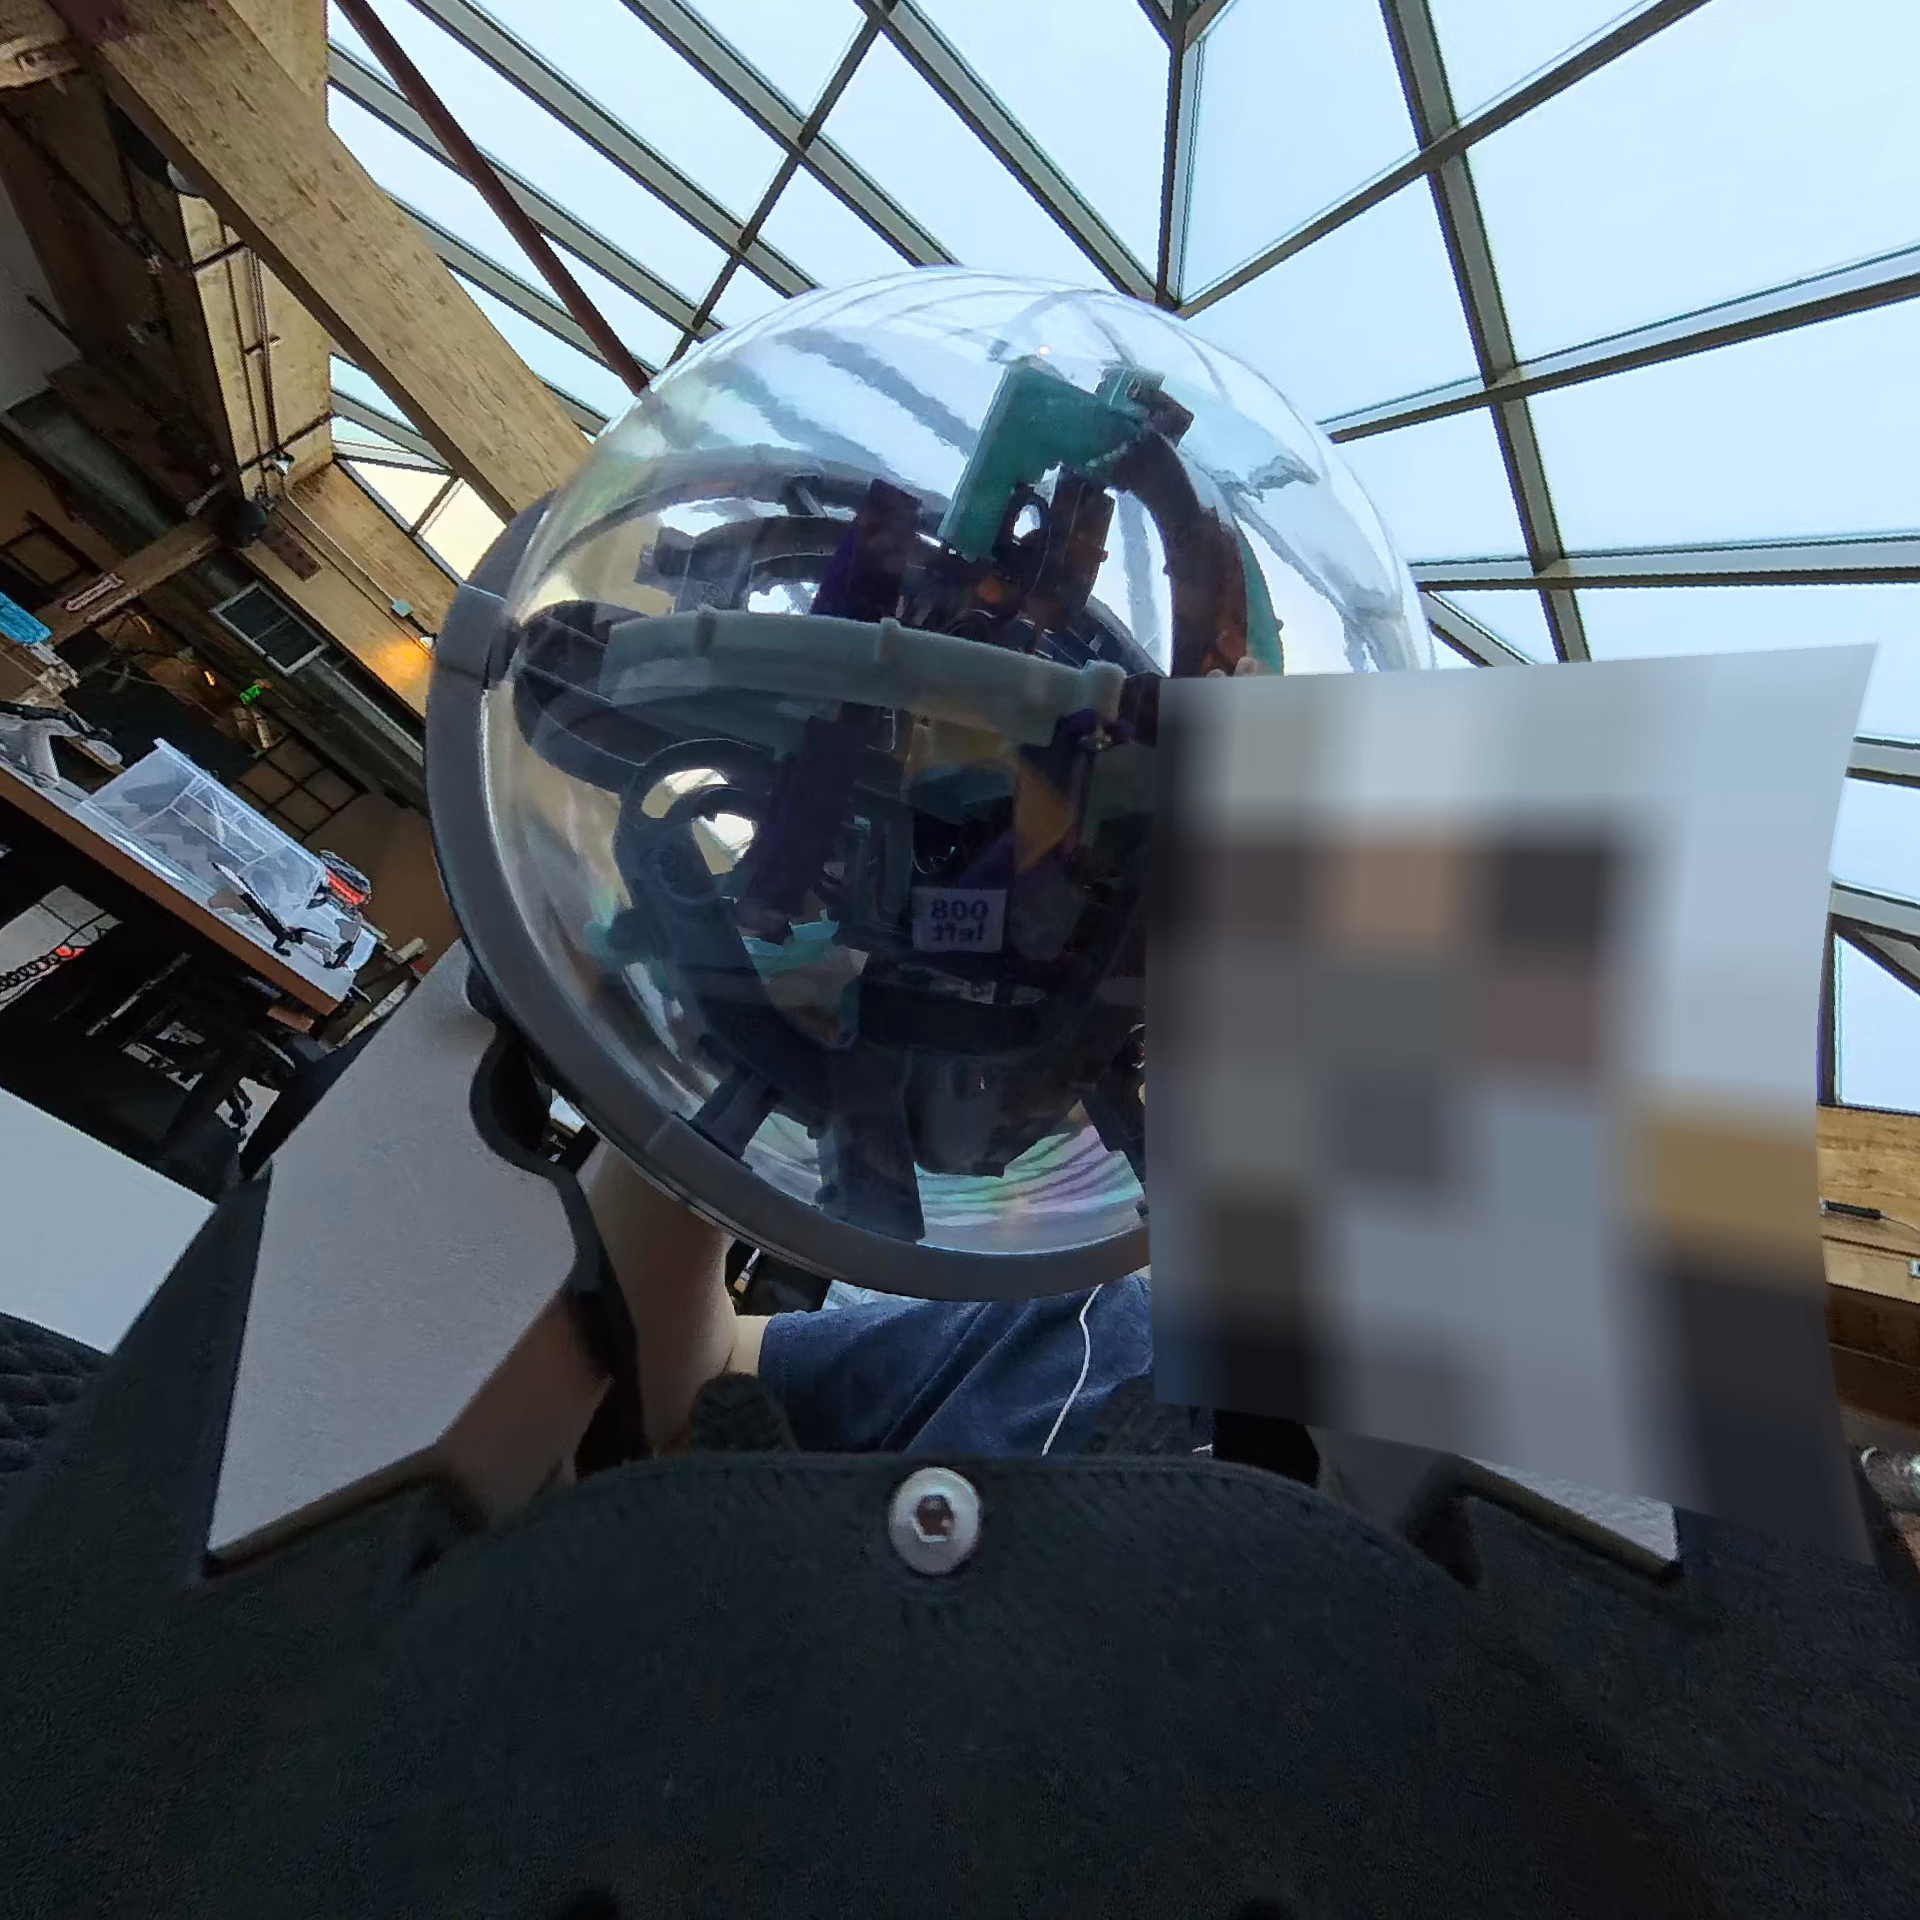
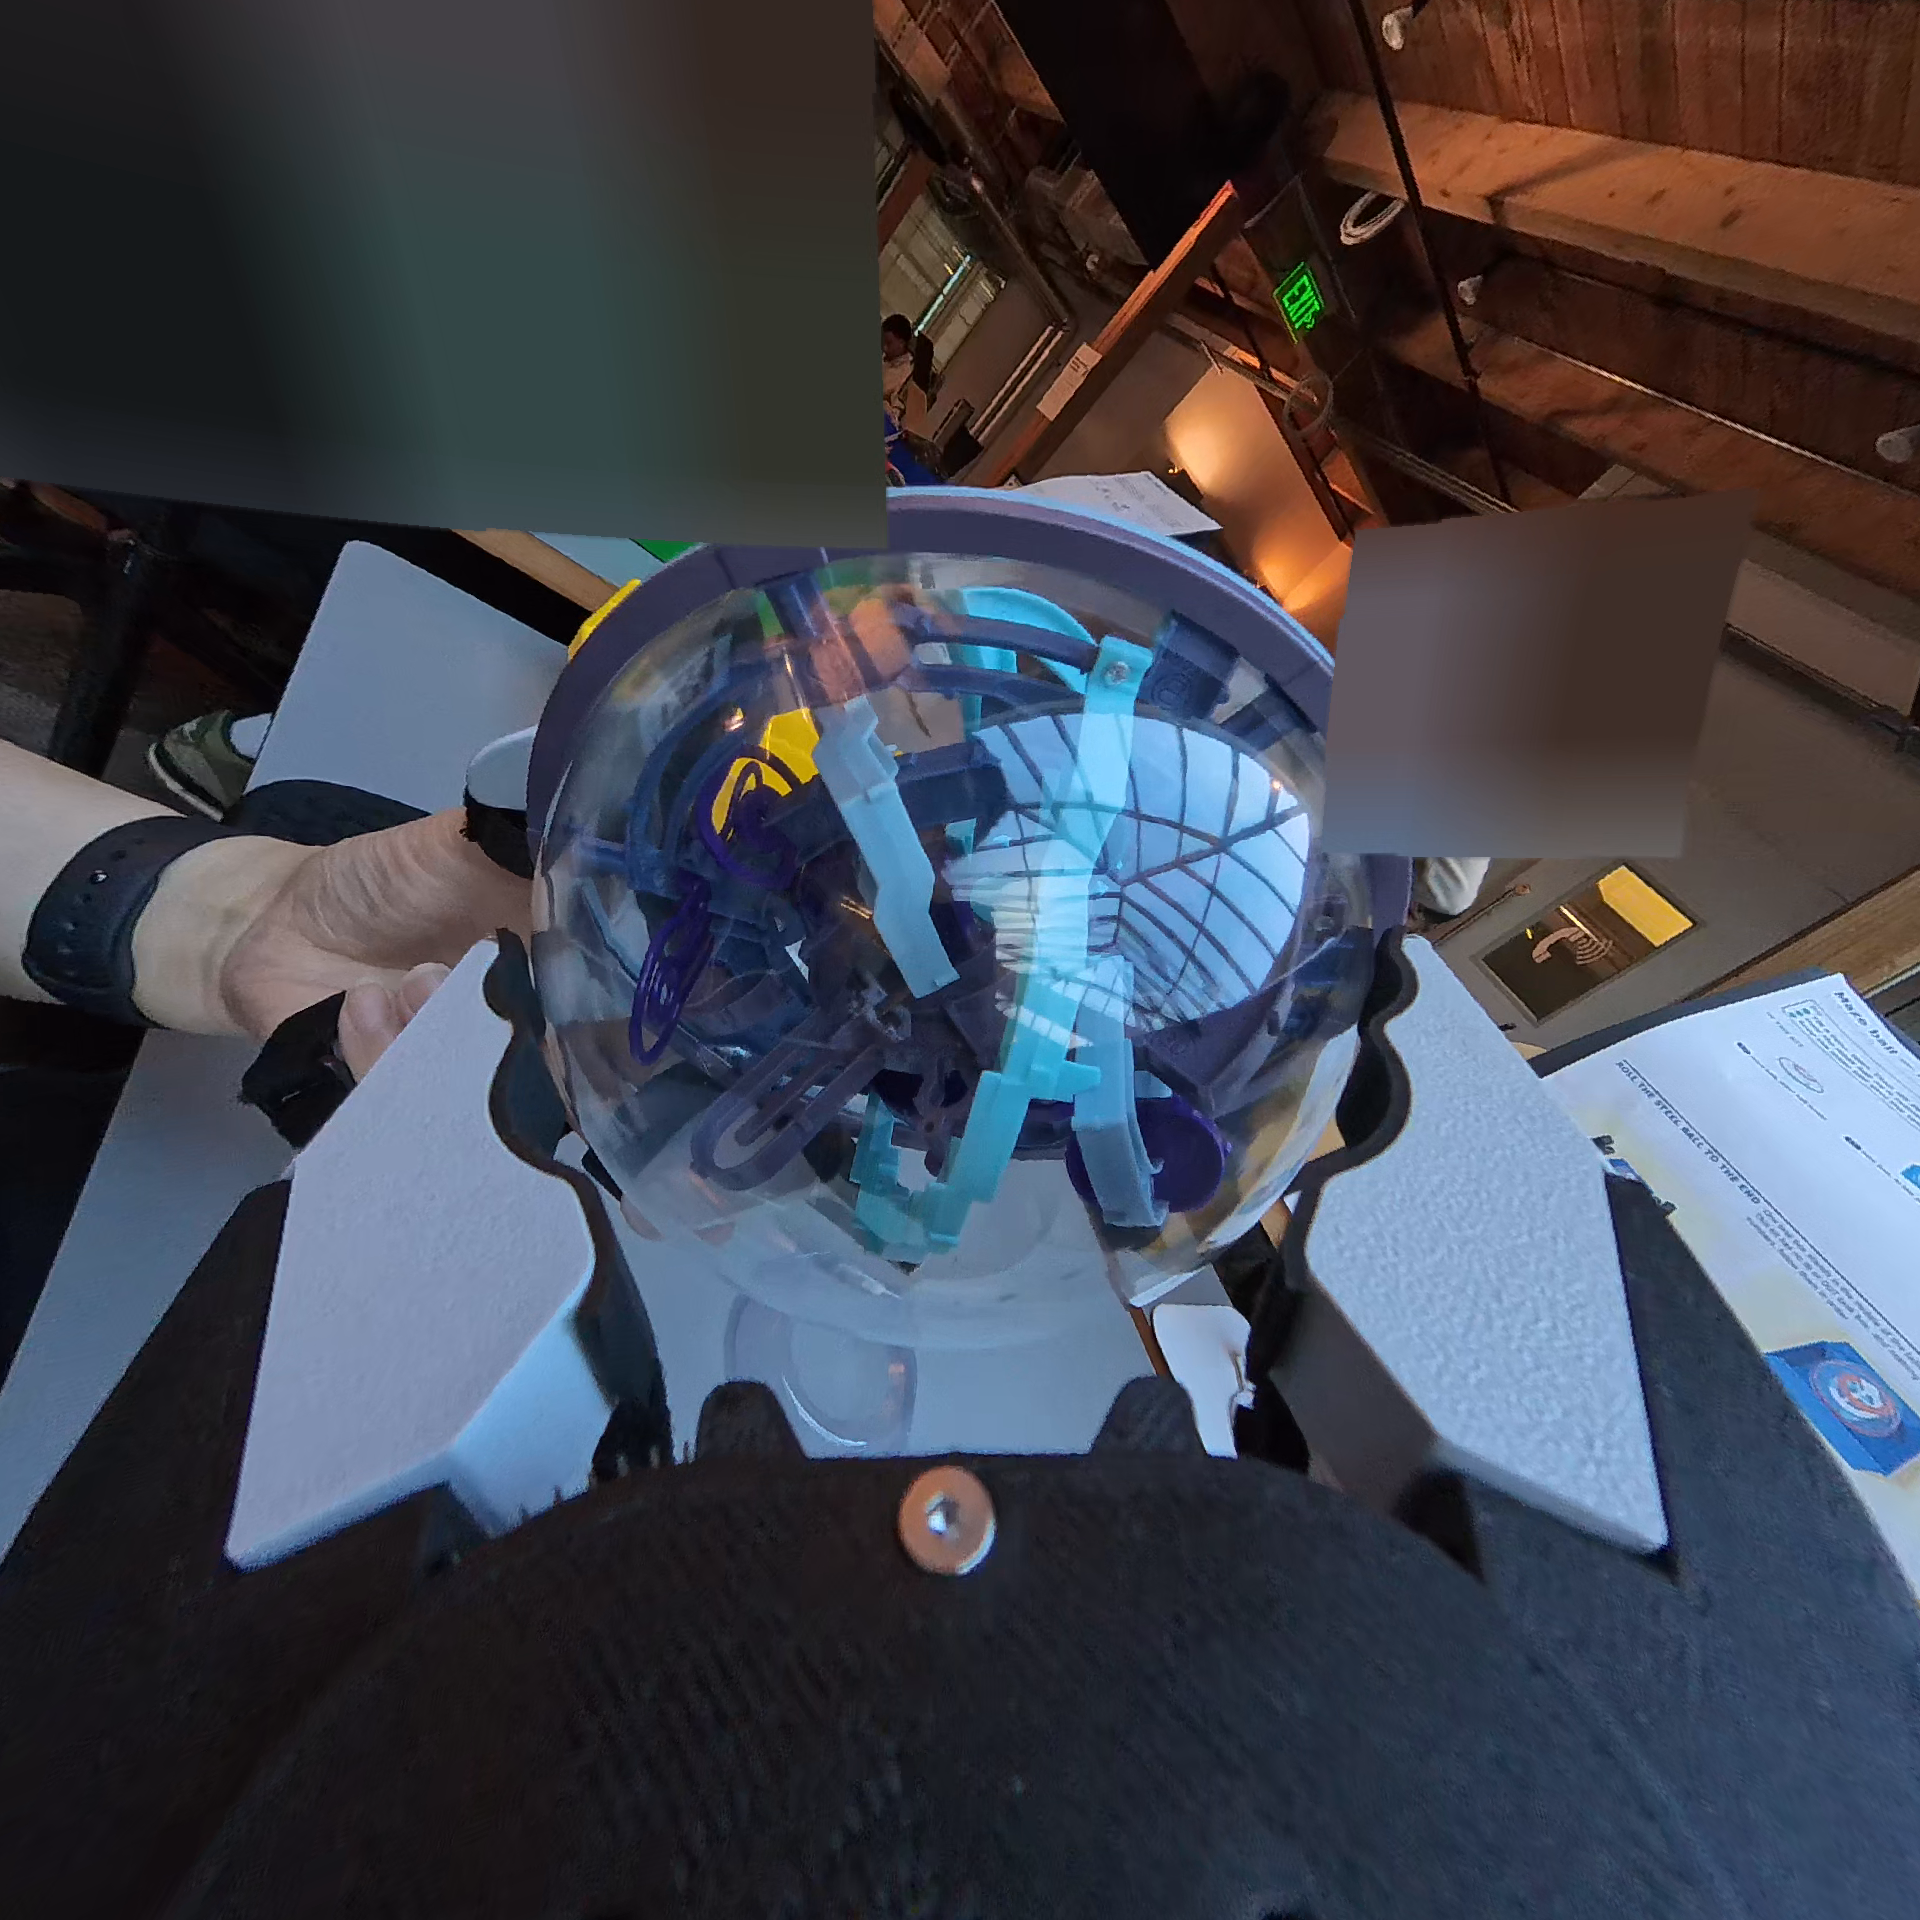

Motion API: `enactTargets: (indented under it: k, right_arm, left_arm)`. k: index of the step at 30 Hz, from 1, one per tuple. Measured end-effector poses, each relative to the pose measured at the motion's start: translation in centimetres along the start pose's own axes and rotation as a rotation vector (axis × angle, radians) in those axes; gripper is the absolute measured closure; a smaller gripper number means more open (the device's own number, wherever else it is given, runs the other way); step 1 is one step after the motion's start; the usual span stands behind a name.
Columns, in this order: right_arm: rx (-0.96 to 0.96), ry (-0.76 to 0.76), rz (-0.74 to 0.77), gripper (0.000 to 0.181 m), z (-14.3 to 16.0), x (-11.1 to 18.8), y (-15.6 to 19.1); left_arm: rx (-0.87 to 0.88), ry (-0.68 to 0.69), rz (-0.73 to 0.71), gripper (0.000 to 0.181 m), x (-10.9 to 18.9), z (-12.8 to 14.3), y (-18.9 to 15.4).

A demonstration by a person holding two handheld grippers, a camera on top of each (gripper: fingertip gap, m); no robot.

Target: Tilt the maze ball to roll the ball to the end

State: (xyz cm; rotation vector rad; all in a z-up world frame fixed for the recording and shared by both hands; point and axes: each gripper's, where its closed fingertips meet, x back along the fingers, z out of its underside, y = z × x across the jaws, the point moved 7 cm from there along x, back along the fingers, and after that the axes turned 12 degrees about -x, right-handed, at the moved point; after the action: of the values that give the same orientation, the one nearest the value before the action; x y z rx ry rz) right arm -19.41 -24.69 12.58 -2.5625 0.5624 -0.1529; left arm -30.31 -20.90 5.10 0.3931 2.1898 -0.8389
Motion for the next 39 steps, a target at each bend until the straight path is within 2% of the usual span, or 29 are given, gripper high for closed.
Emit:
enactTargets:
  k: [1,15,27,39]
  right_arm:
    - [0.001,0.006,-0.001,0.028,0.01,-0.05,0.00]
    - [0.035,0.062,0.000,0.028,-0.33,-0.59,-0.16]
    - [0.070,0.091,-0.011,0.028,-0.30,-0.52,-0.06]
    - [0.091,0.112,-0.028,0.029,-0.60,-0.58,-0.18]
  left_arm:
    - [0.005,-0.002,0.004,0.022,0.04,0.03,0.04]
    - [0.062,-0.052,0.058,0.027,0.35,-0.25,0.25]
    - [0.029,-0.010,0.027,0.023,0.11,0.08,0.22]
    - [0.088,-0.015,0.045,0.024,0.16,0.37,0.64]
